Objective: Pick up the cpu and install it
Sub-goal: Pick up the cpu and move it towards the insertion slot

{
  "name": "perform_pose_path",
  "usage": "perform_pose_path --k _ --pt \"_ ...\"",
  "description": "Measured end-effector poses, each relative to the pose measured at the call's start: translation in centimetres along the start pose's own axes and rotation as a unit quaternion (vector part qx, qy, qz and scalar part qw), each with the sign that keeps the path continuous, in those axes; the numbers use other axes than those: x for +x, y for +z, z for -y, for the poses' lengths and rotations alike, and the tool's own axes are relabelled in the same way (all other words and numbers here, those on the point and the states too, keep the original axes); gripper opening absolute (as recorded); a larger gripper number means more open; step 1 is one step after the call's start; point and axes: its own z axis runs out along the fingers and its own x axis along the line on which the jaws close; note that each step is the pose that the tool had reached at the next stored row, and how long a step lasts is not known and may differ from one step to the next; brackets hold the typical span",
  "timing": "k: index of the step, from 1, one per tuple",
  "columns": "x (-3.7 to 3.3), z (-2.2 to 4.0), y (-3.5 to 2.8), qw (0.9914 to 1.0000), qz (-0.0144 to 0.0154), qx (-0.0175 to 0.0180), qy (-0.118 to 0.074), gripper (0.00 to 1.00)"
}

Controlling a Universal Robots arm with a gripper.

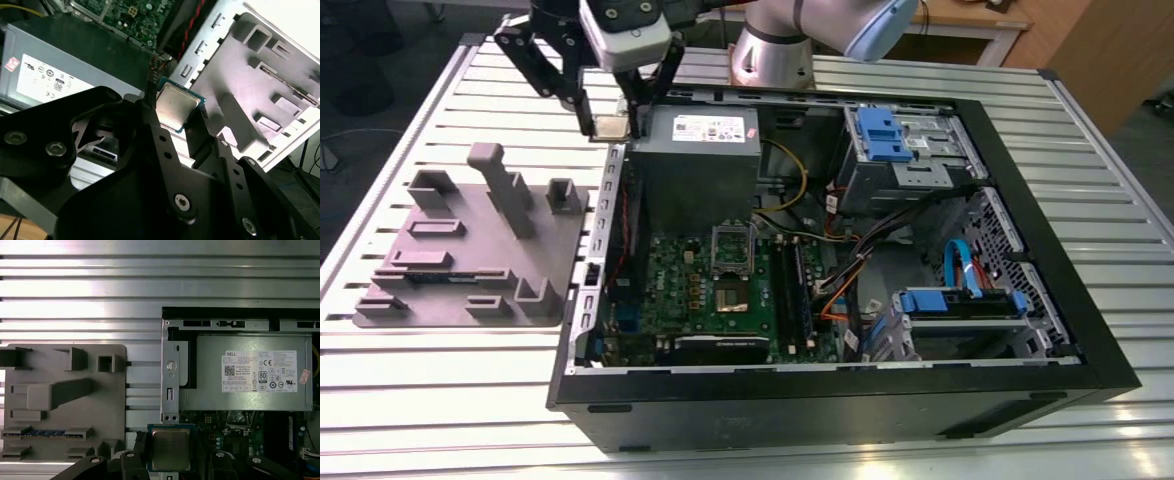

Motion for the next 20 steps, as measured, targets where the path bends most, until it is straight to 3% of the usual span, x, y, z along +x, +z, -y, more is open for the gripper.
perform_pose_path --k 4,17,20 --pt "-0.72 -0.01 0.0 1.0 0.0 0.0 0.0 0.47" --pt "-0.75 0.0 0.0 1.0 0.0 0.0001 0.0 0.47" --pt "-0.76 0.29 0.01 1.0 0.0 0.0006 0.0 0.47"
